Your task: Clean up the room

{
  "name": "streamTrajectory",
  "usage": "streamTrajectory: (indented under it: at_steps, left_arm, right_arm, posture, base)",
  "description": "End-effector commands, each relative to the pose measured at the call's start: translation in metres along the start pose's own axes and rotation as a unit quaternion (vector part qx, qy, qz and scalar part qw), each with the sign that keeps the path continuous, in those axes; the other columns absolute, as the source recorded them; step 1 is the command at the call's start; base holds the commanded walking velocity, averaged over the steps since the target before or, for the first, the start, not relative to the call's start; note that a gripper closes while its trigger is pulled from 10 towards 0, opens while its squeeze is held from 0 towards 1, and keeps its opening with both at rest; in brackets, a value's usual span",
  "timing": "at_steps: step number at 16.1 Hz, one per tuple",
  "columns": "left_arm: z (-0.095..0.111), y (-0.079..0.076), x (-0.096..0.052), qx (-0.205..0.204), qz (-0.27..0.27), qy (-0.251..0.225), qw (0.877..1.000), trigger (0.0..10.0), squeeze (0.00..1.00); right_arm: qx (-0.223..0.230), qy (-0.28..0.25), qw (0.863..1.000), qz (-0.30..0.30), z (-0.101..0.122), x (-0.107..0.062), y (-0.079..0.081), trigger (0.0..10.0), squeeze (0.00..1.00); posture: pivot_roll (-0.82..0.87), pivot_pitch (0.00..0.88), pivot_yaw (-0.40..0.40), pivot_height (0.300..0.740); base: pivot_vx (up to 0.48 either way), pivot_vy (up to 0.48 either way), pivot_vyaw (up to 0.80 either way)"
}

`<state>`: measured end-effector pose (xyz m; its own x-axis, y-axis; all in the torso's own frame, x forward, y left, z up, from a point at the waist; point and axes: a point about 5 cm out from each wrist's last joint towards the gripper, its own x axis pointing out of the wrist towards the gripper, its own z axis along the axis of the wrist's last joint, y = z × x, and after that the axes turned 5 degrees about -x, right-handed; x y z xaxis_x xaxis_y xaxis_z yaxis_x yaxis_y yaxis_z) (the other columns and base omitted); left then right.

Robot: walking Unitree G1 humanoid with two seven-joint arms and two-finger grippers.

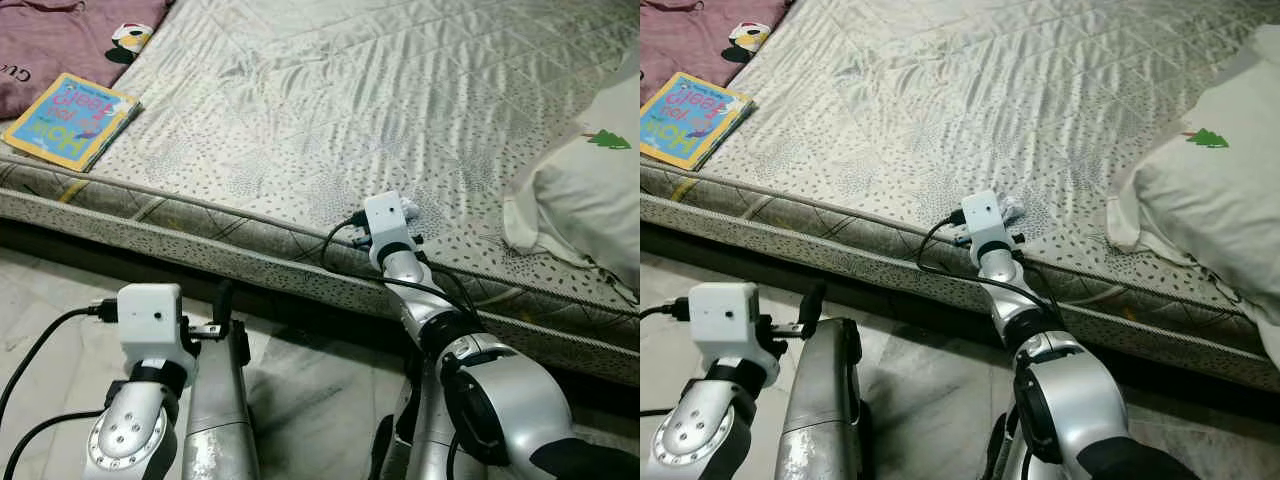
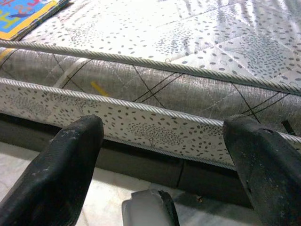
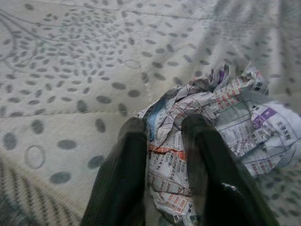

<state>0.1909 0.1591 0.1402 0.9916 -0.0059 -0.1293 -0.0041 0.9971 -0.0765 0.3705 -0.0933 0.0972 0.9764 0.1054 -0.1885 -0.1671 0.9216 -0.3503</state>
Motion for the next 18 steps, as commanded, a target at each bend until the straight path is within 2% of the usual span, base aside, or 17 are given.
streamTrajectory:
  at_steps: [1, 4, 8, 11, 13, 18]
  left_arm:
    - [-0.005, 0.002, 0.000, 0.002, 0.002, 0.014, 1.000, 10.0, 0.00]
    - [-0.005, 0.001, 0.007, -0.001, 0.001, 0.006, 1.000, 10.0, 0.00]
    - [-0.004, 0.001, 0.011, -0.002, 0.005, 0.000, 1.000, 10.0, 0.00]
    - [-0.004, 0.001, 0.020, -0.006, 0.009, -0.013, 1.000, 10.0, 0.00]
    - [-0.005, 0.000, 0.024, -0.008, 0.008, -0.016, 1.000, 10.0, 0.00]
    - [-0.007, -0.006, 0.042, -0.016, -0.008, -0.033, 0.999, 10.0, 0.00]
  right_arm:
    - [0.007, 0.043, 0.999, 0.022, -0.021, -0.006, 0.009, 0.0, 0.00]
    - [0.016, 0.056, 0.998, 0.031, -0.030, -0.009, 0.006, 0.0, 0.00]
    - [0.013, 0.055, 0.997, 0.045, -0.030, -0.009, 0.008, 0.0, 0.00]
    - [0.015, 0.048, 0.998, 0.050, -0.028, -0.008, 0.004, 0.0, 0.00]
    - [0.019, 0.040, 0.998, 0.047, -0.028, -0.008, -0.001, 0.0, 0.00]
    - [0.046, -0.012, 0.998, 0.033, -0.034, -0.014, -0.033, 0.0, 0.00]
  posture:
    - [0.24, 0.190, -0.012, 0.495]
    - [0.24, 0.170, -0.021, 0.495]
    - [0.24, 0.147, -0.035, 0.495]
    - [0.21, 0.107, -0.049, 0.495]
    - [0.20, 0.091, -0.047, 0.495]
    - [0.12, 0.015, -0.028, 0.495]
  base:
    - [0.000, 0.000, 0.00]
    - [0.000, 0.000, 0.00]
    - [0.000, 0.000, 0.00]
    - [0.000, 0.000, 0.00]
    - [0.000, 0.000, 0.00]
    - [0.000, 0.000, 0.00]
